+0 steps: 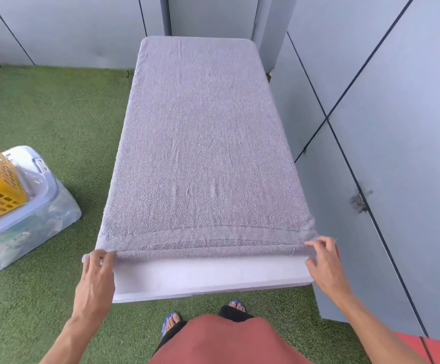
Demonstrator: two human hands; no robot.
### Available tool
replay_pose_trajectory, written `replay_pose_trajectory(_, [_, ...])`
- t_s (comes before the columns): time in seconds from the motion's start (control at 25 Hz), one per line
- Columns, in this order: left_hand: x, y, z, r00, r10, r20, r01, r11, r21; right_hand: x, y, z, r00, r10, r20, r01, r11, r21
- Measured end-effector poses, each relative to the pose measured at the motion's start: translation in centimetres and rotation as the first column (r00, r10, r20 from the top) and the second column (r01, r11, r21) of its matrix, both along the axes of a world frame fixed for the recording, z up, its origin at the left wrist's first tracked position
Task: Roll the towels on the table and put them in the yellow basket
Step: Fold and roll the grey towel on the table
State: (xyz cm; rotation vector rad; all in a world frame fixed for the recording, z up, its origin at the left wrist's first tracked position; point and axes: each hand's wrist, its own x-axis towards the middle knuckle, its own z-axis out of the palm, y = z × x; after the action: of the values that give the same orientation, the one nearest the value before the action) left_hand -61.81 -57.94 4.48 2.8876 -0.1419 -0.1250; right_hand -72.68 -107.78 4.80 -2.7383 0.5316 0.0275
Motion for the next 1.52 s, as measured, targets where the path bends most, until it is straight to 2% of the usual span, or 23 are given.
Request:
replay_pose_trajectory(0.2, [2.2,2.0,0.1,0.999,-0.020,-0.044,0.022,0.999,0.035,1.1,-0.4,0.1,0.999,0.018,-0.030,-0.018,1.000,-0.026])
replay_pose_trajectory(0.32, [2.9,3.4,0.7,0.991,-0.009,-0.136,0.013,1.000,0.024,0.6,-0.9,0.5,0.995,0.062,-0.078,-0.062,0.998,0.013])
replay_pose_trajectory(0.48, [4.4,2.8,1.4,0.964,0.085,-0.253,-0.111,0.990,-0.090,2.7,-1.5,1.4,0.975,-0.176,-0.135,0.204,0.949,0.240])
replay_pose_trajectory(0.56, [4.5,2.5,1.6,0.964,0.103,-0.247,-0.140,0.981,-0.138,3.0,-1.1,1.2,0.963,-0.242,-0.120,0.267,0.923,0.277])
replay_pose_trajectory(0.6, [4.2,2.5,1.4,0.968,0.100,-0.229,-0.138,0.978,-0.158,2.8,-0.8,1.2,0.961,-0.261,-0.090,0.275,0.933,0.232])
replay_pose_trajectory(0.72, [2.3,2.6,1.0,0.985,0.103,-0.140,-0.128,0.976,-0.179,1.2,0.5,0.9,0.971,-0.232,0.065,0.237,0.968,-0.081])
replay_pose_trajectory(0.84, [0.6,3.0,0.1,0.999,0.044,-0.003,-0.045,0.994,-0.100,-0.6,0.6,-0.4,0.992,-0.018,0.125,0.042,0.979,-0.198])
replay_pose_trajectory(0.96, [0.5,3.1,0.1,1.000,0.005,0.017,-0.003,0.997,-0.077,-1.0,-0.3,-1.2,0.993,0.100,0.067,-0.086,0.977,-0.195])
replay_pose_trajectory(1.08, [2.3,3.4,0.3,0.999,-0.032,-0.023,0.029,0.993,-0.113,0.2,-0.6,-0.7,0.994,0.071,0.080,-0.057,0.985,-0.165])
replay_pose_trajectory(1.2, [4.3,3.3,0.7,0.985,0.041,-0.170,-0.077,0.975,-0.209,1.8,-1.0,-0.5,0.998,0.048,0.045,-0.041,0.990,-0.132])
replay_pose_trajectory(1.28, [5.5,3.4,1.1,0.959,0.156,-0.237,-0.221,0.934,-0.281,2.7,-1.6,-0.4,0.999,-0.020,0.030,0.021,0.999,-0.030])
replay_pose_trajectory(1.32, [6.1,3.4,1.3,0.958,0.192,-0.211,-0.248,0.927,-0.281,3.0,-1.7,-0.2,0.996,-0.078,0.032,0.076,0.996,0.052])
replay_pose_trajectory(1.4, [6.5,3.1,1.6,0.986,0.149,-0.081,-0.163,0.966,-0.199,3.1,-1.6,0.4,0.987,-0.157,0.037,0.148,0.974,0.170])
replay_pose_trajectory(1.44, [6.1,2.7,1.7,0.995,0.096,-0.030,-0.099,0.983,-0.155,3.0,-1.3,0.6,0.983,-0.172,0.057,0.161,0.974,0.159])
replay_pose_trajectory(1.52, [4.2,1.6,1.2,1.000,0.012,0.017,-0.011,0.996,-0.087,2.2,-0.4,0.9,0.979,-0.176,0.108,0.179,0.984,-0.021])
